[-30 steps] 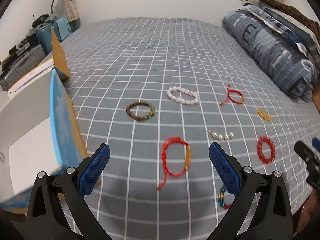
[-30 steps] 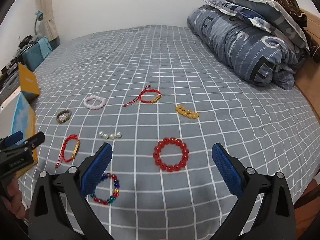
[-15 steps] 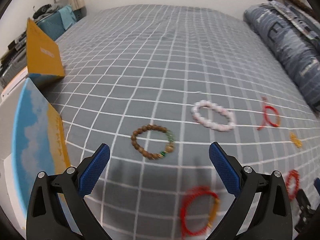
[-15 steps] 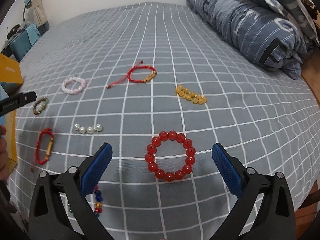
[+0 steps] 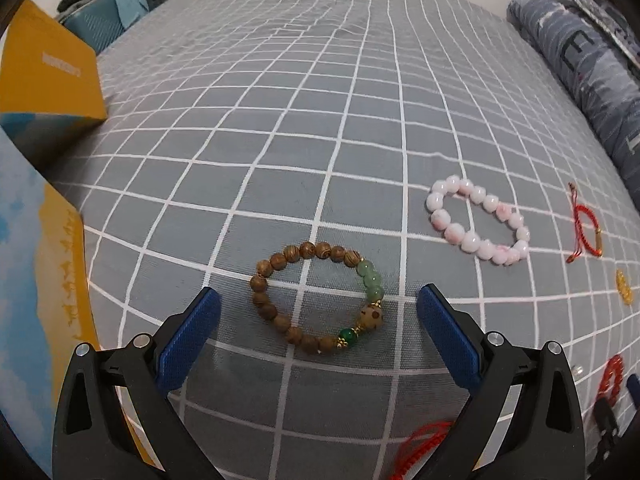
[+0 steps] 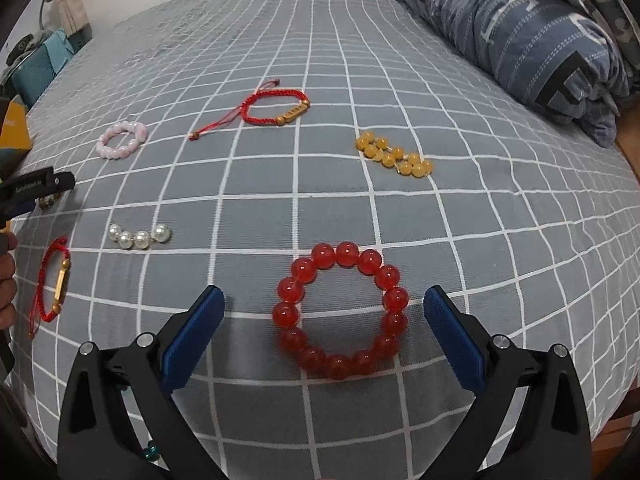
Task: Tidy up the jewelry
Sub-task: 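Reach left tool to brown wooden bracelet while right tool reaches red bead bracelet, then close left tool on brown bracelet while right tool grasps red bead bracelet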
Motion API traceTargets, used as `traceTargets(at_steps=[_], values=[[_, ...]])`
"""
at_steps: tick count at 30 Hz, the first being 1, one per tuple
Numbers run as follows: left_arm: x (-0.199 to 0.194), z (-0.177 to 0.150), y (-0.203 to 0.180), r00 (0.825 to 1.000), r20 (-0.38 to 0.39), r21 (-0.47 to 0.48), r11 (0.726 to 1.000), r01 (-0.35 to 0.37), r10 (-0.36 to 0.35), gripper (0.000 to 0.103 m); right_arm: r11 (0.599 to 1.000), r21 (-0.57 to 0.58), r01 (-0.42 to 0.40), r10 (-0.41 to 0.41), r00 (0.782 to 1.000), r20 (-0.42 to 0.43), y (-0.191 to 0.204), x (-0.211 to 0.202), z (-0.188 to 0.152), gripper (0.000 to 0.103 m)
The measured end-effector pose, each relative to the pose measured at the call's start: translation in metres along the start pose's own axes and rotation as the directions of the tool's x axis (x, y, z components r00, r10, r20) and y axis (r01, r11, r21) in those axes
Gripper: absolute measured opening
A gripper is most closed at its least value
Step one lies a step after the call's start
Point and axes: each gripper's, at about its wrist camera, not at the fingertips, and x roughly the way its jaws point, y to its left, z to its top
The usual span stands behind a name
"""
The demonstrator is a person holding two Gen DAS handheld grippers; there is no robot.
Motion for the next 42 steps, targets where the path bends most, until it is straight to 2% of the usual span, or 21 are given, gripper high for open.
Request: traceTargets(at_steps=[3,7,15,16,19,21,23,25,37,38,40,42], values=[[0.003,-0.002,-0.004,1.000,-0.004,0.018,1.000,-0.014,0.014,0.093,1.000,0.012,-0.005,0.005,1.000,-0.017,-0.002,0.007,-0.001,0.096],[0.004,-0.002,-0.005,1.000,0.005,0.028,1.000,0.007,-0.007,0.085,0.999,0.029,-0.013,0.014,0.999,-0.034,-0.006,0.011,-0.002,0.090],[-0.007,-0.011,-0.009,0.999,0.014,0.011,0.999,0.036,-0.036,0.056,0.998,0.052,-0.018,0.021,0.998,-0.054,-0.009,0.012,-0.004,0.076],[-0.007,-0.011,-0.009,0.999,0.013,0.009,0.999,0.035,-0.035,0.054,0.998,0.055,-0.016,0.019,0.998,-0.055,-0.008,0.011,-0.004,0.072],[-0.011,-0.012,-0.010,0.999,0.010,0.008,0.999,0.037,-0.037,0.037,0.997,0.074,-0.022,0.026,0.998,-0.058,-0.010,0.009,-0.006,0.060],[-0.013,-0.013,-0.011,0.999,0.014,0.021,0.998,0.052,-0.052,0.020,0.997,0.071,-0.030,0.034,0.998,-0.059,-0.009,0.007,-0.007,0.051],[-0.013,-0.013,-0.012,0.999,0.016,0.028,0.998,0.051,-0.052,0.011,0.997,0.074,-0.036,0.040,0.997,-0.059,-0.009,0.006,-0.007,0.037],[-0.015,-0.015,-0.014,0.999,0.024,0.030,0.999,0.045,-0.045,0.011,0.995,0.088,-0.040,0.045,0.997,-0.057,-0.010,0.005,-0.007,0.026],[-0.039,-0.022,-0.020,0.995,0.059,0.050,0.995,0.081,-0.084,0.011,0.991,0.121,-0.063,0.065,0.998,-0.012,-0.019,-0.008,-0.007,0.024],[-0.040,-0.023,-0.020,0.994,0.062,0.049,0.995,0.082,-0.085,0.011,0.991,0.118,-0.063,0.064,0.998,0.001,-0.018,-0.011,-0.007,0.013],[-0.044,-0.024,-0.019,0.994,0.069,0.047,0.996,0.081,-0.084,0.011,0.991,0.111,-0.080,0.079,0.997,0.014,-0.016,-0.015,-0.007,0.012],[-0.047,-0.025,-0.019,0.994,0.073,0.046,0.996,0.082,-0.085,0.011,0.993,0.101,-0.057,0.054,0.998,0.027,-0.014,-0.018,-0.007,0.012]])
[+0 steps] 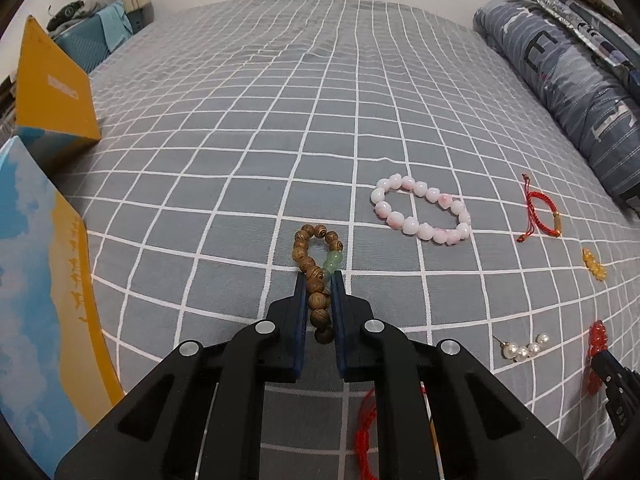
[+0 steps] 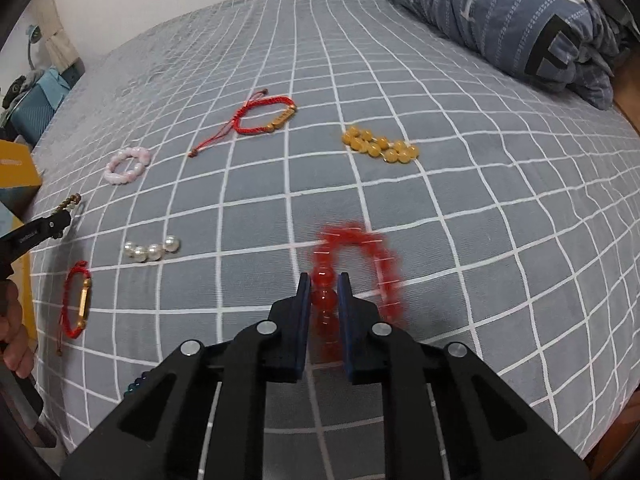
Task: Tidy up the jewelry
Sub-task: 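Close left tool on brown bracelet while right tool grasps red bead bracelet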
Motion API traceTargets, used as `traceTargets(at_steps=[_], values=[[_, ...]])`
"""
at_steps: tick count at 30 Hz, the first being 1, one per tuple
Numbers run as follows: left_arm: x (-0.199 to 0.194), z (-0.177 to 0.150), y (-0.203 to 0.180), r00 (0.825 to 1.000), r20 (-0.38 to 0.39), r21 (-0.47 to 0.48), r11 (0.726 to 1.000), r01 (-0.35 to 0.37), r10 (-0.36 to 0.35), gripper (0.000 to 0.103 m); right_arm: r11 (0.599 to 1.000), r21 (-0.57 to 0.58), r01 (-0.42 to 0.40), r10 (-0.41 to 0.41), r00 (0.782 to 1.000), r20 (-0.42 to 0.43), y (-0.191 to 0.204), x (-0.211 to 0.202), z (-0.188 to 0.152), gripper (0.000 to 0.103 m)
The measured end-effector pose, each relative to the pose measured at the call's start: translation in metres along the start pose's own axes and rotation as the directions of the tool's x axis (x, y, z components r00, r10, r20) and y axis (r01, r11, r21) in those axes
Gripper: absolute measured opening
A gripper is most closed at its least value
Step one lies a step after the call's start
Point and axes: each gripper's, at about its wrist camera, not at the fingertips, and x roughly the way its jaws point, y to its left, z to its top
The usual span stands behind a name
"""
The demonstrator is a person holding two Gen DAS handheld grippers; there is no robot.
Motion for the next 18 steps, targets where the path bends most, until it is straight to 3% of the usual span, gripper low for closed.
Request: traceTargets(at_steps=[18], values=[[-0.045,-0.008,-0.001,0.999,0.045,0.008,1.000,0.013,-0.013,0.011,1.000,-0.005,-0.027,0.027,0.997,0.072,0.002,-0.037,-0.003,0.012]])
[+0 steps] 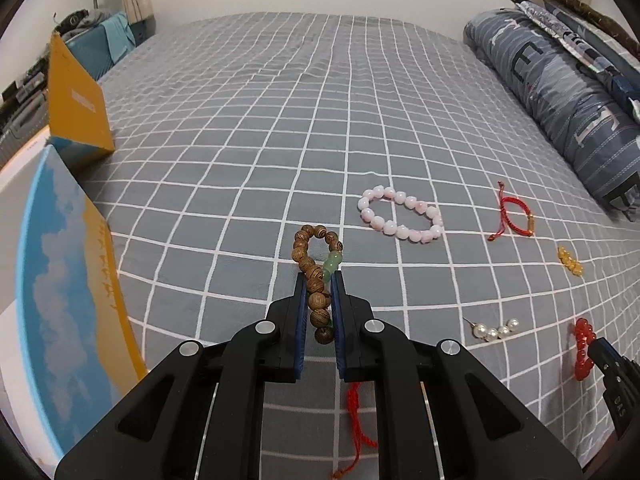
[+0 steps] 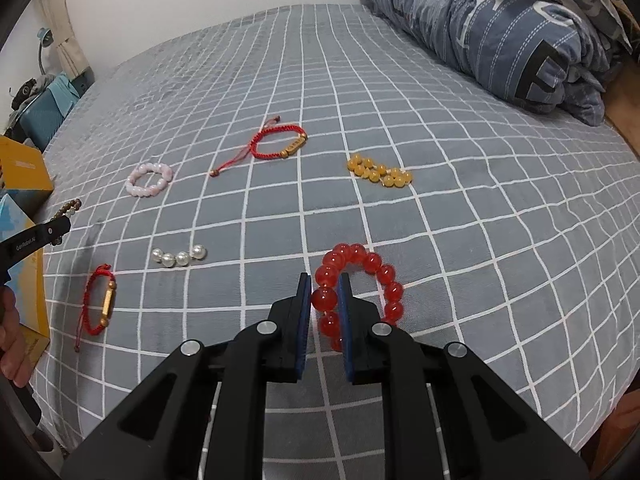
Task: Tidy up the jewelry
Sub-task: 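Close left tool on brown bracelet while right tool grasps red bead bracelet, then carry both held bracelets over the white cardboard box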
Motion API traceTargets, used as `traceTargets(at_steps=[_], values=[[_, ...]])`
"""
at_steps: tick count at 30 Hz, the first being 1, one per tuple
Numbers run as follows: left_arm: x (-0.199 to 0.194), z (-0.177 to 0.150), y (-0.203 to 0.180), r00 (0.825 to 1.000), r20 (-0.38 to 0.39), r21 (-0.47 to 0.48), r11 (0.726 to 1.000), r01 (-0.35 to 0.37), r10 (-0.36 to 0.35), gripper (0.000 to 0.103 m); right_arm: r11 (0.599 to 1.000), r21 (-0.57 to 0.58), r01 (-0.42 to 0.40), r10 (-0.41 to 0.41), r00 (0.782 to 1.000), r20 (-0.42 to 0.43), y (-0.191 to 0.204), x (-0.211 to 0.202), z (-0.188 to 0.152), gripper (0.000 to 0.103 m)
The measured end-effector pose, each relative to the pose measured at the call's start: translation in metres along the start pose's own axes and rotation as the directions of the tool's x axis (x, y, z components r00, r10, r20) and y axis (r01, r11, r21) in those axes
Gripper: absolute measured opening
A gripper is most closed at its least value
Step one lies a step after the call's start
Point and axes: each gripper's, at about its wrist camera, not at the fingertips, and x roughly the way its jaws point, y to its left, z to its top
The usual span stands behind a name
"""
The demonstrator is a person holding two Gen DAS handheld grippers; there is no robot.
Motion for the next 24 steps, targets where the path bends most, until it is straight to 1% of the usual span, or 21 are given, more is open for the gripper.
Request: traceTargets(at_steps=[6,13,19,24], values=[[-0.025,-0.002,0.001,0.999,0.034,0.005,1.000,-0.002,0.002,0.011,1.000,-0.007,-0.001,0.001,0.999,0.035,0.005,-0.016,0.000,0.013],[-0.055,-0.008,0.011,0.998,0.068,-0.004,1.000,-0.005,0.005,0.011,1.000,-0.018,-0.010,0.011,0.998,0.069,0.015,-0.041,0.001,0.013],[-0.084,-0.014,0.023,0.996,0.093,-0.016,1.000,-0.002,0.003,0.011,0.999,-0.028,-0.026,0.028,0.995,0.098,0.028,-0.064,-0.002,0.013],[-0.112,-0.020,0.041,0.993,0.120,-0.037,0.999,-0.009,0.013,0.011,0.998,-0.044,-0.036,0.041,0.992,0.116,0.043,-0.080,-0.003,0.013]])
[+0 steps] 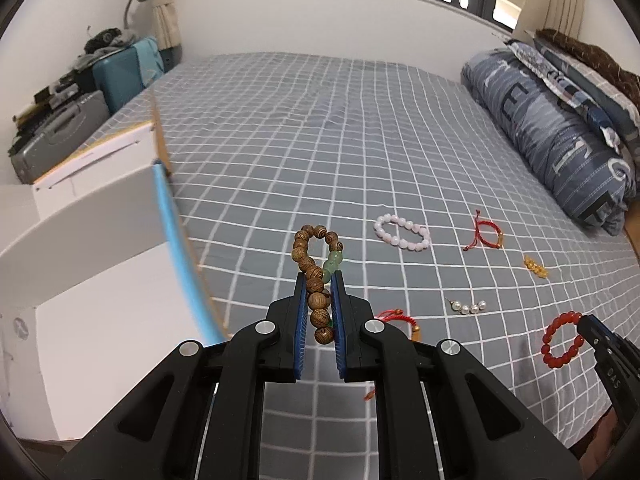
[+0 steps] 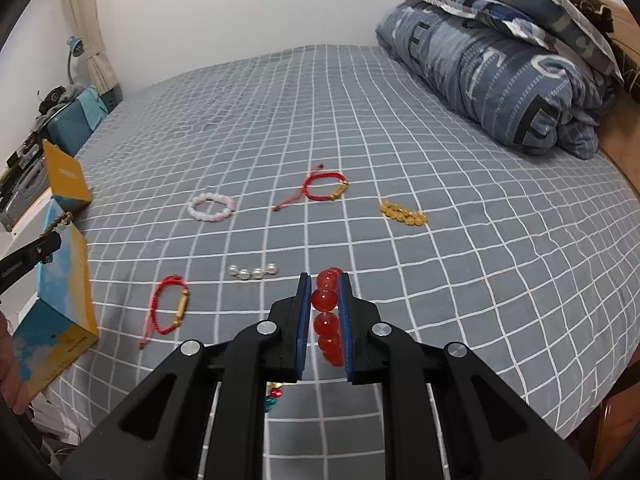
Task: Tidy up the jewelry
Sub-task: 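Carry both held bracelets over the white cardboard box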
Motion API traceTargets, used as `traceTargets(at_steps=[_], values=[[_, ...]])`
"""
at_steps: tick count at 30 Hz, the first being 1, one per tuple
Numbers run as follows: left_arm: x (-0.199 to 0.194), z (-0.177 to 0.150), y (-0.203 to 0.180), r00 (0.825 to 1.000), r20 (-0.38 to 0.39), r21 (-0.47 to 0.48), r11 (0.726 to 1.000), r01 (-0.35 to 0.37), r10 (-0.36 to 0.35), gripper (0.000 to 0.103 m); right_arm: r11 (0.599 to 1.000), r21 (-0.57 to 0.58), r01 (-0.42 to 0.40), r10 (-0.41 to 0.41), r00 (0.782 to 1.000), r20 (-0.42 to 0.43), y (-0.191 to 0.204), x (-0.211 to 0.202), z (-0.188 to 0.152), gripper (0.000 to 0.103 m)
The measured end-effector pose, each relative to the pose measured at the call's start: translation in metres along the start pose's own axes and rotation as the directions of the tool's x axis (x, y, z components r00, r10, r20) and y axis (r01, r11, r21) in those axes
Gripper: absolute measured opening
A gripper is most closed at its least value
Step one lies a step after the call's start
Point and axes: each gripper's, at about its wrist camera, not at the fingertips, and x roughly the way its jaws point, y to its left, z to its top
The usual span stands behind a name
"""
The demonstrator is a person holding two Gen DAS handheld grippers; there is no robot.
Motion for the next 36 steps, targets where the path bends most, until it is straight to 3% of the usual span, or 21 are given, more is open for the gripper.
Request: traceTargets(at_steps=[6,18,30,36], values=[[-0.025,-0.005,0.036,0.999,0.016,-0.047,0.998,-0.033,0.034,0.011,0.998,-0.035,-0.044,0.044,0.999,0.011,0.034,-0.011,0.006,0.013],[-0.070,-0.024,0.137,0.982,0.006,-0.171,0.968,-0.186,0.190,0.011,0.967,-0.176,-0.184,0.187,0.982,0.002,0.143,-0.023,0.029,0.013],[-0.114,-0.040,0.237,0.955,-0.016,-0.314,0.905,-0.288,0.298,0.011,0.888,-0.345,-0.304,0.322,0.947,-0.005,0.278,-0.045,0.053,0.013],[-0.112,-0.044,0.268,0.945,-0.045,-0.343,0.883,-0.320,0.324,0.011,0.829,-0.413,-0.377,0.402,0.915,-0.029,0.341,-0.046,0.051,0.013]])
